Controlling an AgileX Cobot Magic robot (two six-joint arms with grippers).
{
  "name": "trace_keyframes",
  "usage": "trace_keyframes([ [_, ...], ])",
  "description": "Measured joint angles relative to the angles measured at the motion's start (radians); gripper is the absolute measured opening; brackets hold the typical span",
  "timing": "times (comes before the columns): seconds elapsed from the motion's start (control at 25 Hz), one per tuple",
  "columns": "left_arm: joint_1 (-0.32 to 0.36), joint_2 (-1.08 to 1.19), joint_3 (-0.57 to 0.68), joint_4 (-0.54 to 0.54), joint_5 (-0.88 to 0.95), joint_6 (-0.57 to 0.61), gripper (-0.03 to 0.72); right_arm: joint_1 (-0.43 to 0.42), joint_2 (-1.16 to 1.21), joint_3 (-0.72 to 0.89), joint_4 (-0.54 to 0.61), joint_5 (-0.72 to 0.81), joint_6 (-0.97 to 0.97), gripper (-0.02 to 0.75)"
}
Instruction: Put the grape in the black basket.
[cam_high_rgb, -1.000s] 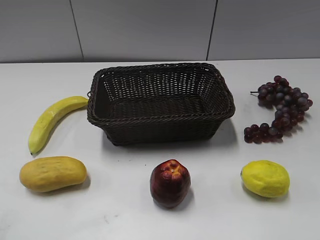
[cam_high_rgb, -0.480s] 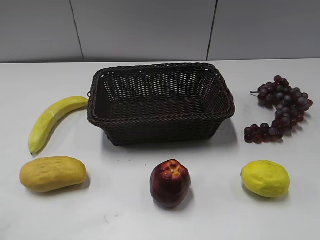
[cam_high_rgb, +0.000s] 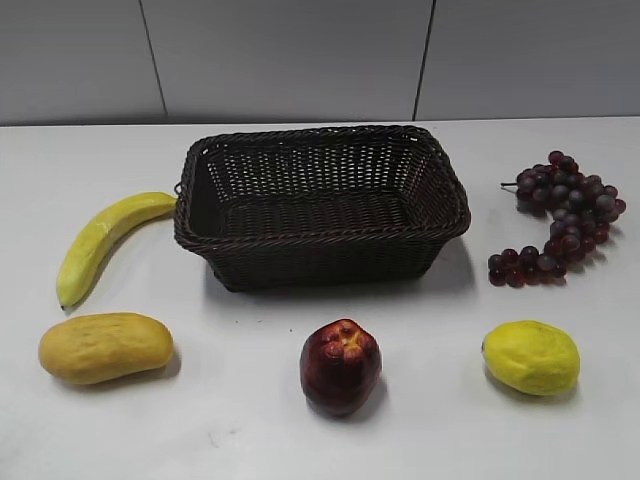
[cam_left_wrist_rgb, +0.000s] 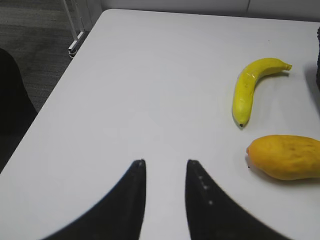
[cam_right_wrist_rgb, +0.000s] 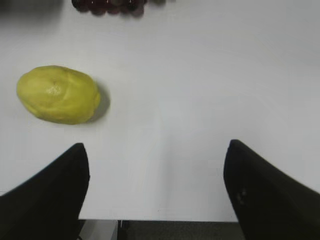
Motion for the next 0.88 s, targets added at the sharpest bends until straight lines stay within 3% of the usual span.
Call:
trace_keyframes([
  [0.88,0.000,0.000,0.000,0.000,0.000,0.000,0.216,-0.034,0.812,-0.651,-0.014,-0.029,0.001,0.629],
])
